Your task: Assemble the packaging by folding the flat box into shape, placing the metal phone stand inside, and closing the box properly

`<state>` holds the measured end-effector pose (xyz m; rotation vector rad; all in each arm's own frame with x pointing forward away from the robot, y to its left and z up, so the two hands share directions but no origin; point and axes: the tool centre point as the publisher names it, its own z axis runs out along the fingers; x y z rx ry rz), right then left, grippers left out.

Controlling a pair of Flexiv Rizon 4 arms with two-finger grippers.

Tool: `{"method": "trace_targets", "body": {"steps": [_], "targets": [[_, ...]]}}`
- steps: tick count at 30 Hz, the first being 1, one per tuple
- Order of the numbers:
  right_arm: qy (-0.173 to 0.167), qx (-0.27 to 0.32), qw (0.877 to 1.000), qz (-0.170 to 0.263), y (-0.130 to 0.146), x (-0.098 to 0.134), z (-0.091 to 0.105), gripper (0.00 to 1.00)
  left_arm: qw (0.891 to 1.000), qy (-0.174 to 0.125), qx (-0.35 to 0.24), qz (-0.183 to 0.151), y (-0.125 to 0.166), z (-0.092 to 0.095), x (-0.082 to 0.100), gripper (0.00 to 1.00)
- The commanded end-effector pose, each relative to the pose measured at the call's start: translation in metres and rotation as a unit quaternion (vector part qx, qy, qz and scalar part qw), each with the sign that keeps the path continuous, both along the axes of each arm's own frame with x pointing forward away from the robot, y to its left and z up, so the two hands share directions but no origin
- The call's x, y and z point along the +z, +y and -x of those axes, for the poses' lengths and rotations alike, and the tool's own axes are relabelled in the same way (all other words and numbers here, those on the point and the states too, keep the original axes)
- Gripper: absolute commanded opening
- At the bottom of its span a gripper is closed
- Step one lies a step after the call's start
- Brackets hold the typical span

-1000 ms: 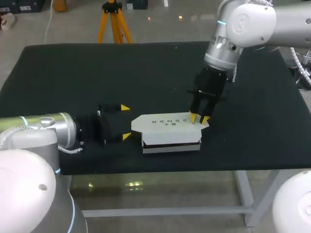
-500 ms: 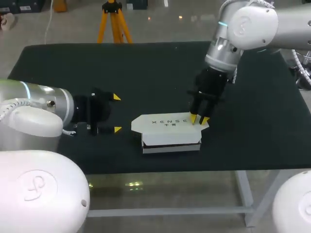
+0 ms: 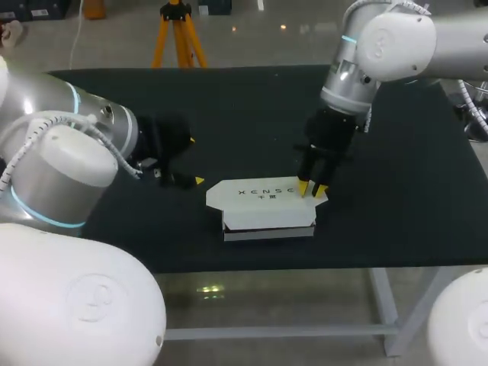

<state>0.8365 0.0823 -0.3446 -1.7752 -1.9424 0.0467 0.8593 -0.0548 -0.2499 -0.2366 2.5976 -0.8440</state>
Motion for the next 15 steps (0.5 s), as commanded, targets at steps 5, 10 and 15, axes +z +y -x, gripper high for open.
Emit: {"method": "trace_targets", "body": {"steps": [5, 10, 15], "targets": [[-0.002, -0.002, 1.0, -0.001, -0.001, 0.0, 0.001, 0.34, 0.978, 0.172, 0.115, 0.021, -0.004, -0.004, 0.006, 1.0], [-0.005, -0.005, 1.0, -0.004, -0.003, 0.0, 0.002, 0.34, 0.948, 0.251, 0.182, 0.065, -0.008, -0.014, 0.005, 1.0], [-0.005, -0.01, 1.0, -0.006, -0.005, -0.001, 0.003, 0.34, 0.903, 0.301, 0.297, 0.076, -0.023, -0.01, -0.006, 1.0]]}}
